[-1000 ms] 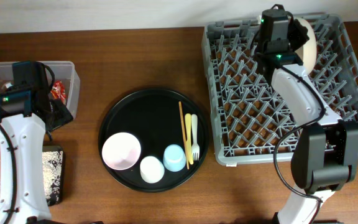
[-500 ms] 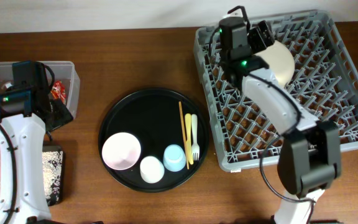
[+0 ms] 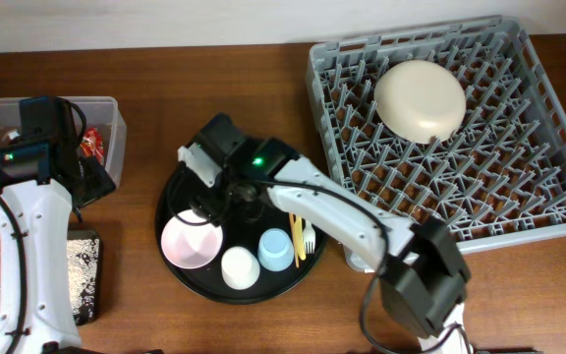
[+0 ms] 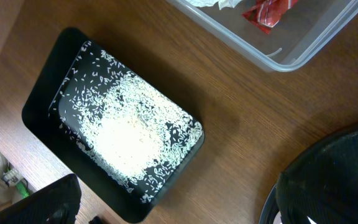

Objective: Sort waste into correct bins and load items into the dishwasher rack
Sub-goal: 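Move the right gripper to the pink bowl and grasp its rim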

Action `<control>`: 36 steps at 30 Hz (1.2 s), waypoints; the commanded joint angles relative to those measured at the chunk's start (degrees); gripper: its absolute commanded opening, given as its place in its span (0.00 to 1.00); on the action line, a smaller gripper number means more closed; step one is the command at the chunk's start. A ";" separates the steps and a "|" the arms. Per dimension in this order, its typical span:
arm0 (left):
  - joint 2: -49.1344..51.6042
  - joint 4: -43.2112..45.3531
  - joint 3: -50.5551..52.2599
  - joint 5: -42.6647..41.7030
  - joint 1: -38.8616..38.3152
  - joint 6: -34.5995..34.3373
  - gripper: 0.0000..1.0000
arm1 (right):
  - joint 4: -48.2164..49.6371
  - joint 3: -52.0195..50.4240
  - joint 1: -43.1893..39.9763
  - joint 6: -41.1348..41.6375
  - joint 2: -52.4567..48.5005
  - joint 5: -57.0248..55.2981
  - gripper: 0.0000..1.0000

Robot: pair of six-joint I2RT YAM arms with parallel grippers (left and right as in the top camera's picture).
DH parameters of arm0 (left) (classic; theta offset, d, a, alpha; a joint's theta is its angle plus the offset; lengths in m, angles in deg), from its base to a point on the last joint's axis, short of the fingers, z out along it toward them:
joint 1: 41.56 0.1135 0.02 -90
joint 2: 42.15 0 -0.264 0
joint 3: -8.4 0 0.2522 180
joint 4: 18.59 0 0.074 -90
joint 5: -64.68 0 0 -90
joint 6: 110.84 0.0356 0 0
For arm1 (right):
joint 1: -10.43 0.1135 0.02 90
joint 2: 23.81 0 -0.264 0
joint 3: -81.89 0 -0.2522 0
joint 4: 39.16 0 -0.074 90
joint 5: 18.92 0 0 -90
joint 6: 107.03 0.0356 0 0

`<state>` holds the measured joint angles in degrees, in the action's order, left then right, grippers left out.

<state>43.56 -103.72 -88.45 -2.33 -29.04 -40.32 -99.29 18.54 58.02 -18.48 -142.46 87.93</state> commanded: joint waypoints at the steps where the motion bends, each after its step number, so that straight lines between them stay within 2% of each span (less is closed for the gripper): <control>1: -0.44 -0.09 -0.44 0.59 0.13 -0.13 0.99 | 1.49 -0.15 1.55 0.46 -5.77 0.52 0.70; 5: -0.44 -0.09 -0.44 0.59 0.13 -0.13 0.99 | 2.32 -0.76 2.01 0.46 -8.87 0.50 0.68; 8: -0.44 -0.09 -0.44 0.59 0.13 -0.13 0.99 | 2.25 -1.11 2.21 0.46 -9.27 0.52 0.55; 23: -0.44 -0.09 -0.44 0.59 0.13 -0.13 1.00 | 6.45 -5.22 2.43 0.46 -9.35 -0.98 0.52; 25: -0.44 -0.09 -0.44 0.59 0.13 -0.13 0.99 | 6.91 -5.73 2.43 0.46 -9.35 -0.98 0.43; 27: -0.44 -0.09 -0.44 0.59 0.13 -0.13 0.99 | 8.11 -5.70 2.21 0.48 -9.33 -0.96 0.40; 31: -0.44 -0.09 -0.44 0.59 0.13 -0.13 0.99 | 8.55 -5.70 2.21 0.48 -9.33 -0.98 0.22; 32: -0.44 -0.09 -0.44 0.59 0.13 -0.13 0.99 | 8.20 -5.70 2.21 0.48 -9.33 -0.98 0.22; 33: -0.44 -0.09 -0.44 0.59 0.13 -0.13 0.99 | 7.82 -5.70 2.21 0.46 -9.33 -0.96 0.17; 34: -0.44 -0.09 -0.44 0.59 0.13 -0.13 0.99 | 7.63 -5.70 2.21 0.46 -9.33 -0.98 0.04; 36: -0.44 -0.09 -0.44 0.59 0.13 -0.13 0.99 | 8.35 -5.70 2.21 0.48 -9.33 -0.96 0.04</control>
<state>43.56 -103.72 -88.45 -2.33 -29.04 -40.32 -91.44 13.21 59.81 -18.09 -151.08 87.31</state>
